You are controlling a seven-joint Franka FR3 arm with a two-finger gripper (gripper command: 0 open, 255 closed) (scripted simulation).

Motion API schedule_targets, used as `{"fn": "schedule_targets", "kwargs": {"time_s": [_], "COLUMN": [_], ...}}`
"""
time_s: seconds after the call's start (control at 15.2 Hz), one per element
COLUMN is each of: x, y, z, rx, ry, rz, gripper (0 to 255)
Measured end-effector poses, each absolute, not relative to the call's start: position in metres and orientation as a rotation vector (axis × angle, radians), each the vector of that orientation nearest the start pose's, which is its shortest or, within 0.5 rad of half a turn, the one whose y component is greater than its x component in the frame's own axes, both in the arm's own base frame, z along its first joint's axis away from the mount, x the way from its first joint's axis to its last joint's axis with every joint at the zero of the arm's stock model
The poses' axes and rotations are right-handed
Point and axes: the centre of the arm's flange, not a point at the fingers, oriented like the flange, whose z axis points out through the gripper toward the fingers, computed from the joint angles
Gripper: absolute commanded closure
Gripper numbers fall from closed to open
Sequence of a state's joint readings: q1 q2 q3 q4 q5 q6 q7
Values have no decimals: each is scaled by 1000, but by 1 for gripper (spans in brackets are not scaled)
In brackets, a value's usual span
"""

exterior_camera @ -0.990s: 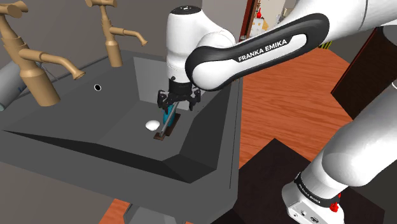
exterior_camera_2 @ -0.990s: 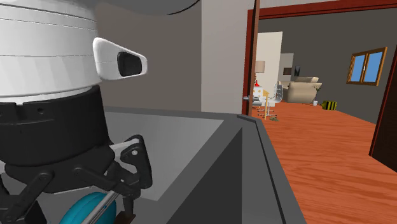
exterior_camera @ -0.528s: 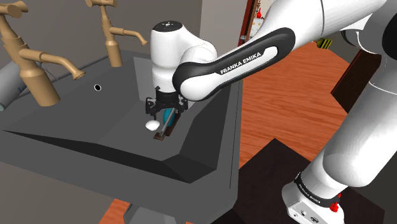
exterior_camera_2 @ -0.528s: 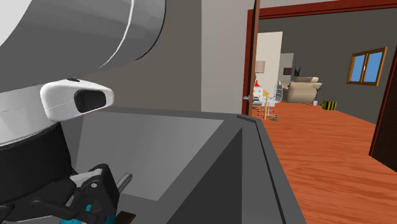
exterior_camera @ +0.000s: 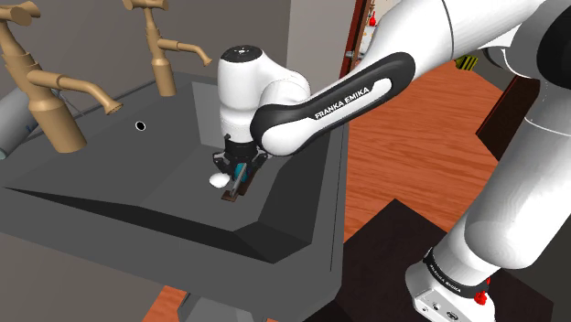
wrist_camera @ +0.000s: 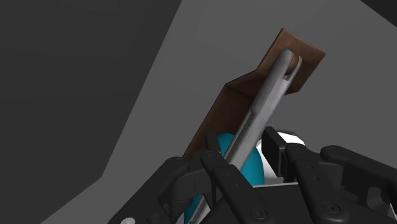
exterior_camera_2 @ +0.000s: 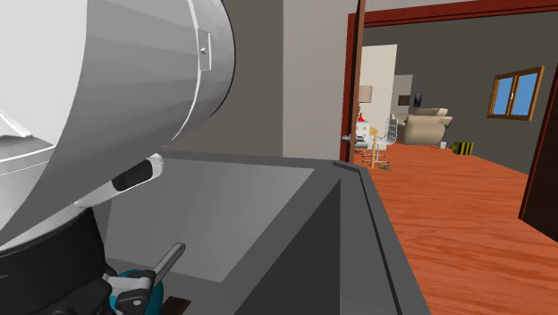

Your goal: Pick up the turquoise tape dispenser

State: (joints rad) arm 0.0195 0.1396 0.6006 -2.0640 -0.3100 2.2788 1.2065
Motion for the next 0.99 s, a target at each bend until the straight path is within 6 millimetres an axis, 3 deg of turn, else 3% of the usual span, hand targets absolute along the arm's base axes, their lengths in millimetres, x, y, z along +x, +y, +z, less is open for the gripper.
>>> {"fn": "schedule_targets", "kwargs": {"time_s": [0.53, 0.99], "x": [480, 480], "y": [325, 324], "z": [390, 423], "rx": [-3080, -3081], "ry": [631, 632], "rz": [-310, -310], "gripper": [255, 255]}}
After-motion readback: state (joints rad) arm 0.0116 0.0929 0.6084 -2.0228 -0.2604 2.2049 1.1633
